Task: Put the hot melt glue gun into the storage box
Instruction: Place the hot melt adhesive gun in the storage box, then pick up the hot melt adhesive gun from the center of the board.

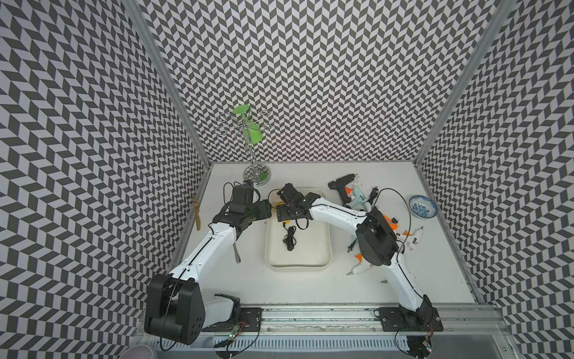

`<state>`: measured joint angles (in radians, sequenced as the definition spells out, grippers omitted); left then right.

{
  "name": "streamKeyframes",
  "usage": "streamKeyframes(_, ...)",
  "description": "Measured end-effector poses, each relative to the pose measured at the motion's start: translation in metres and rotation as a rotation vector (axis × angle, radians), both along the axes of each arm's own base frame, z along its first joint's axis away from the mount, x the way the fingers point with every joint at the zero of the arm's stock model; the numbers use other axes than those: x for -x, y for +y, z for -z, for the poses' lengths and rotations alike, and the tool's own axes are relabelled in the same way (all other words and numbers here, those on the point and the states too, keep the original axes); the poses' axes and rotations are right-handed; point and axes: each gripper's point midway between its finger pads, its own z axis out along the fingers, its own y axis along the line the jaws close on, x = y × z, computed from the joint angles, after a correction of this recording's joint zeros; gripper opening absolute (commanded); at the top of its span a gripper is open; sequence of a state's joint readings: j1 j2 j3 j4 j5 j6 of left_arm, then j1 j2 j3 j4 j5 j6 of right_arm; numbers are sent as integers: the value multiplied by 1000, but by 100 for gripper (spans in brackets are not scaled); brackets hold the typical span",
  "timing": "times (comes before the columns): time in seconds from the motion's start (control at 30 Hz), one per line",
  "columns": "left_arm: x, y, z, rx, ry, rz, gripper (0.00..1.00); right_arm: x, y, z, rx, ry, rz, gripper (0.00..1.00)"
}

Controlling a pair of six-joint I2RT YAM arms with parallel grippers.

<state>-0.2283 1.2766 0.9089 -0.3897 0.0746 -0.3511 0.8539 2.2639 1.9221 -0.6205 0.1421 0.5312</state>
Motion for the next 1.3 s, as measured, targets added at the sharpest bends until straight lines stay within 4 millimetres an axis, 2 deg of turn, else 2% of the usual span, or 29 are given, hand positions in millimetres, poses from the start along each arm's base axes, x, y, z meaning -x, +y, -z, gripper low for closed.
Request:
streamKeyframes(0.1,1,-2,7,-6,11,19,68,1,-20,-53,-9,-98,-18,85)
streamKeyframes(0.2,0,-4,24,-14,55,35,68,-6,-48,-109,-19,-227,-49,87)
streamKeyframes(0.27,1,-5,35,-22,83,42,68,-19,-74,-131,-10,-289,-43,85)
streamKeyframes(0.3,2,-5,40,-26,95,46,68,-30,-93,-134,-4,-301,-22,84)
streamKeyframes(0.37,5,-5,47,-35,111,54,67,-55,-131,-126,19,-292,17,82)
streamKeyframes(0.4,5,-5,49,-38,115,57,67,-68,-153,-114,37,-267,42,81)
streamKeyframes(0.5,5,-8,54,-49,124,72,65,-95,-207,-68,112,-175,101,83)
streamKeyframes(0.57,5,-9,57,-56,132,78,65,-99,-224,-34,161,-108,104,85)
streamKeyframes(0.67,4,-9,57,-68,126,77,65,-92,-225,8,219,-24,64,85)
streamKeyframes(0.77,3,-6,48,-75,94,63,66,-86,-221,30,256,16,27,85)
streamKeyframes(0.9,0,-3,34,-80,47,48,66,-95,-219,29,275,-5,22,84)
streamKeyframes(1.03,-1,-2,33,-83,40,44,66,-103,-228,32,295,-13,36,83)
streamKeyframes(1.3,-3,-1,24,-79,9,38,66,-100,-247,38,311,5,61,84)
